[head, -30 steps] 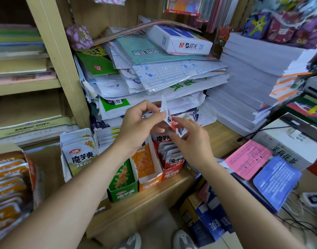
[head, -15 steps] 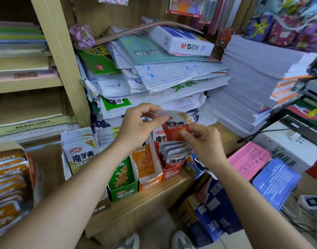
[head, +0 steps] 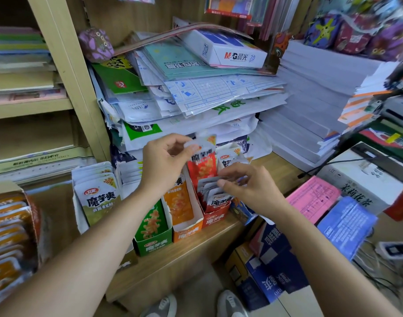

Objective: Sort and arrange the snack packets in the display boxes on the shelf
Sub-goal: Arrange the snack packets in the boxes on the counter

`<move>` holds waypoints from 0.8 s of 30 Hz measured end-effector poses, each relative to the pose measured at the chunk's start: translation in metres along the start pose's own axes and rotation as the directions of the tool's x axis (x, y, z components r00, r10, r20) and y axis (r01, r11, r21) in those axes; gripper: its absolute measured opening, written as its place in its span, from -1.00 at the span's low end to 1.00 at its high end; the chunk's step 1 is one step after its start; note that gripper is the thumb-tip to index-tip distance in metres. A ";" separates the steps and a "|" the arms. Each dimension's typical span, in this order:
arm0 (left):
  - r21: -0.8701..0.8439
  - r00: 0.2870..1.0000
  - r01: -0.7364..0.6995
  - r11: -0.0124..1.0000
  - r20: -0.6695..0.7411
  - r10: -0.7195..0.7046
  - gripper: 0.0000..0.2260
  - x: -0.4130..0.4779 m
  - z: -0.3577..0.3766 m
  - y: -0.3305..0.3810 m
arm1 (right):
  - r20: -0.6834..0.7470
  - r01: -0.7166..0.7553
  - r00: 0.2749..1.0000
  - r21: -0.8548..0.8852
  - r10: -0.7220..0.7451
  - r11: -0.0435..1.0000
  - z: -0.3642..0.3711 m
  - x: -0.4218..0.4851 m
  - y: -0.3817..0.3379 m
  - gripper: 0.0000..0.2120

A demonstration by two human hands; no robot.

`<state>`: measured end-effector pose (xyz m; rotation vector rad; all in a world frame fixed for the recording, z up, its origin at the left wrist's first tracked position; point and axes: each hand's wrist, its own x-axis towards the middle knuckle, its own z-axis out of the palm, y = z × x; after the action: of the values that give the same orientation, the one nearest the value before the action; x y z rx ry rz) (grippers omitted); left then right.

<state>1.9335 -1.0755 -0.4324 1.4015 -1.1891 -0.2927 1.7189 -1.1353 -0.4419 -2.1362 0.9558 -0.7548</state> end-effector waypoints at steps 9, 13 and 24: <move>0.194 0.993 0.039 0.980 0.098 -0.059 -0.89 0.000 -0.003 -0.008 | 0.053 0.002 0.999 -0.158 0.006 0.987 -0.004 -0.007 0.005 -0.38; 0.459 0.937 -0.121 0.880 0.346 -0.051 -0.68 -0.003 -0.001 -0.015 | -0.022 -0.007 1.000 -0.204 0.002 0.979 0.008 -0.002 0.004 -0.46; 0.375 0.921 -0.161 0.913 0.390 0.003 -0.71 -0.008 -0.004 -0.009 | -0.086 0.020 0.995 -0.283 -0.046 0.959 0.023 0.006 -0.007 -0.41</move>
<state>1.9368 -1.0687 -0.4428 1.6908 -1.7019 -0.2792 1.7416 -1.1290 -0.4496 -2.3847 1.1371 -0.7770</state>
